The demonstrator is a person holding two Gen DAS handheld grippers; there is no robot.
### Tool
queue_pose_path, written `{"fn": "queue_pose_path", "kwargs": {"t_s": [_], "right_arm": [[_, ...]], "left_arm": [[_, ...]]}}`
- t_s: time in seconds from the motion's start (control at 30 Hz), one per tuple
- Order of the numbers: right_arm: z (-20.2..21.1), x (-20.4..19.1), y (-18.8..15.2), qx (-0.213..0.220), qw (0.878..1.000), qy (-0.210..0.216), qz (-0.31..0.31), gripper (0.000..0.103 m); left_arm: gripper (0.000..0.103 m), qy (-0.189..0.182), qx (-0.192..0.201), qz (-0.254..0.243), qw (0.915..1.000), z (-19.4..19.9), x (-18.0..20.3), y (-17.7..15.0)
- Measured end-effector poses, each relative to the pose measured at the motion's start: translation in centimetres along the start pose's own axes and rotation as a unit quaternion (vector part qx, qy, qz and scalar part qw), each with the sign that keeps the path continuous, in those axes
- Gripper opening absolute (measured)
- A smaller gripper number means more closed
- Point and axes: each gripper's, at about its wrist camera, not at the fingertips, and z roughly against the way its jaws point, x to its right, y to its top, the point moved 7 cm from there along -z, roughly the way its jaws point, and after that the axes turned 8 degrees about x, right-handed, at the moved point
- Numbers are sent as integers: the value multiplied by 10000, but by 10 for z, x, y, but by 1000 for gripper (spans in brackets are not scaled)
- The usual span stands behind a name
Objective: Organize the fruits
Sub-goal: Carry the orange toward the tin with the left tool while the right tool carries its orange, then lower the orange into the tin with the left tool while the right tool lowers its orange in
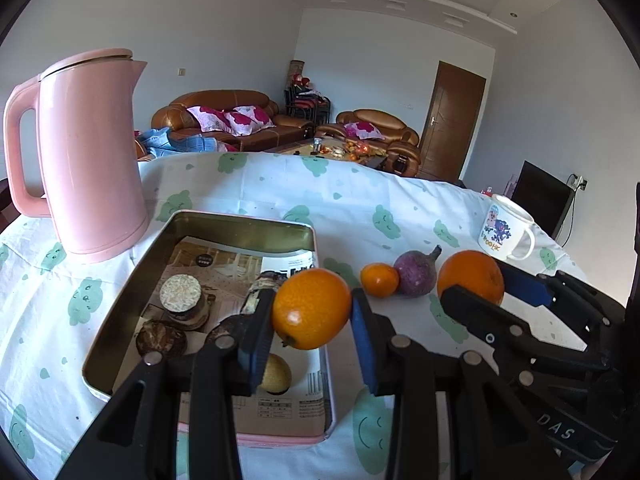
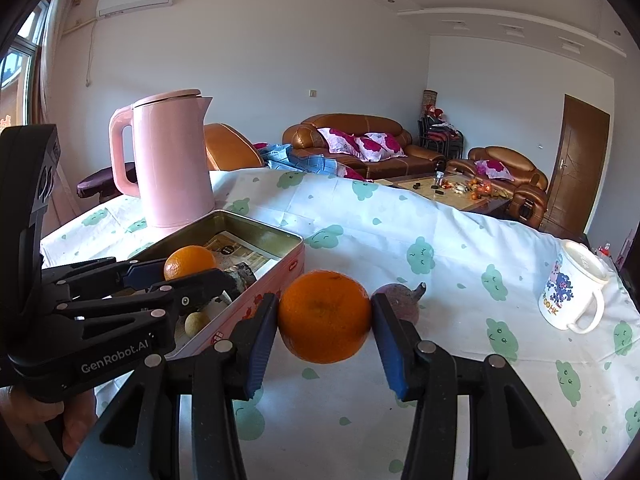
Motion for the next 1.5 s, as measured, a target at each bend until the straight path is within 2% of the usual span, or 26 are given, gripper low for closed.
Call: {"fn": "queue_pose_path", "kwargs": {"t_s": [1.5], "right_arm": [[-30, -70, 12, -125, 9975, 547, 419, 49]], "left_arm": [[38, 551, -87, 243, 9981, 11, -78, -1]]}}
